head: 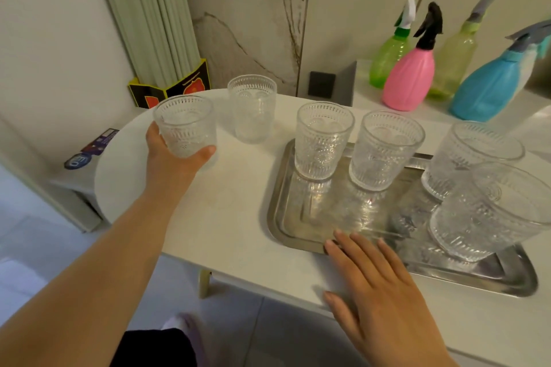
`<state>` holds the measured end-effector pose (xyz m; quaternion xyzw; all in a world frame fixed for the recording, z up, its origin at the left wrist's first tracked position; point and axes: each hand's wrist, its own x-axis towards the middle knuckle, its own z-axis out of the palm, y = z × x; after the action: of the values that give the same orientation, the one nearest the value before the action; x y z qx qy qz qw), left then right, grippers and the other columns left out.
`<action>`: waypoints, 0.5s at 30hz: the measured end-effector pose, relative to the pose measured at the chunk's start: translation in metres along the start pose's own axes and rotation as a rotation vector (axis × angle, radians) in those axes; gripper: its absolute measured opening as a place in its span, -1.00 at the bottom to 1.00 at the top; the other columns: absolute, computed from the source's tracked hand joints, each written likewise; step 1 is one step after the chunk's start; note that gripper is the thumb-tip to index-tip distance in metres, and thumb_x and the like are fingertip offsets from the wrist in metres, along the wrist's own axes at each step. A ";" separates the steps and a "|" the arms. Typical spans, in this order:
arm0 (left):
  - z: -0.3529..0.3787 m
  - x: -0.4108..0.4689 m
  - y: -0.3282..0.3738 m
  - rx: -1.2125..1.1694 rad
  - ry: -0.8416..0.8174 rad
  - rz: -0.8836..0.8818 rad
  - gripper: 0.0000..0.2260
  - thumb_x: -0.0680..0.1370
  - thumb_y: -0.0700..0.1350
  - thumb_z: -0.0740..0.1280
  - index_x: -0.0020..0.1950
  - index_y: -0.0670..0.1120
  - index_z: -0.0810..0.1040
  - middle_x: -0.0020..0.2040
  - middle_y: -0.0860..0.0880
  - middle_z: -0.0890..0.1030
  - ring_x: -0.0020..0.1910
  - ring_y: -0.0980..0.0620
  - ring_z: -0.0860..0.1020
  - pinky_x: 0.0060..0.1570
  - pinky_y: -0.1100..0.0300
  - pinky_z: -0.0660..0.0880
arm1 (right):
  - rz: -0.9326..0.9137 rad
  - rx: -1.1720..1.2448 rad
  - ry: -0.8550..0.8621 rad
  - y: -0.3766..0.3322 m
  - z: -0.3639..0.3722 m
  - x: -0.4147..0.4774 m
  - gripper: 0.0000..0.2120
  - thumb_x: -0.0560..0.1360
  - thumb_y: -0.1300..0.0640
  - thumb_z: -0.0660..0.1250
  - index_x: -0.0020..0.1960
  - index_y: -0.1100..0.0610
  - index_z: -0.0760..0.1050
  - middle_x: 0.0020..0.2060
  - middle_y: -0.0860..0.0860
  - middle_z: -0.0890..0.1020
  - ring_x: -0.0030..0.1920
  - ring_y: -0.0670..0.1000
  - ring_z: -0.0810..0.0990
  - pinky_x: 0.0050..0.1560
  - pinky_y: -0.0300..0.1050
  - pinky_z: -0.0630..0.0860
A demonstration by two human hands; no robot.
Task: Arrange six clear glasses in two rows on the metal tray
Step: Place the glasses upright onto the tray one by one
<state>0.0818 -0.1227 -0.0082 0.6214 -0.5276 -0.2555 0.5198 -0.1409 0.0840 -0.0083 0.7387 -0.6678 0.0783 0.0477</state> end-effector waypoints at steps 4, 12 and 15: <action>-0.004 -0.006 0.001 0.037 0.008 -0.036 -0.28 0.26 -0.08 0.50 0.30 -0.09 0.20 0.28 -0.09 0.41 0.20 -0.02 0.39 0.05 0.20 0.30 | 0.014 0.043 -0.013 -0.001 -0.002 -0.001 -0.35 0.54 -0.14 -0.28 0.17 0.10 0.50 0.13 0.03 0.63 0.12 0.07 0.60 0.31 -0.15 0.00; -0.015 -0.054 0.024 0.000 -0.077 -0.003 -0.32 0.25 -0.11 0.51 0.27 -0.11 0.25 0.18 -0.01 0.42 0.10 0.07 0.38 0.05 0.19 0.30 | -0.002 0.069 0.075 0.000 0.000 -0.007 -0.52 0.40 -0.11 0.07 0.18 0.11 0.49 0.13 0.04 0.63 0.17 0.08 0.57 0.26 -0.08 0.15; -0.012 -0.085 0.042 -0.031 -0.118 0.058 -0.32 0.23 -0.14 0.52 0.26 -0.08 0.27 0.12 0.07 0.39 0.08 0.10 0.38 0.03 0.22 0.30 | -0.011 0.056 0.124 0.005 -0.002 -0.013 -0.55 0.38 -0.08 0.14 0.16 0.11 0.51 0.11 0.04 0.64 0.15 0.08 0.59 0.26 -0.05 0.19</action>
<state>0.0491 -0.0357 0.0143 0.5814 -0.5713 -0.2847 0.5045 -0.1473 0.0961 -0.0093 0.7370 -0.6571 0.1424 0.0686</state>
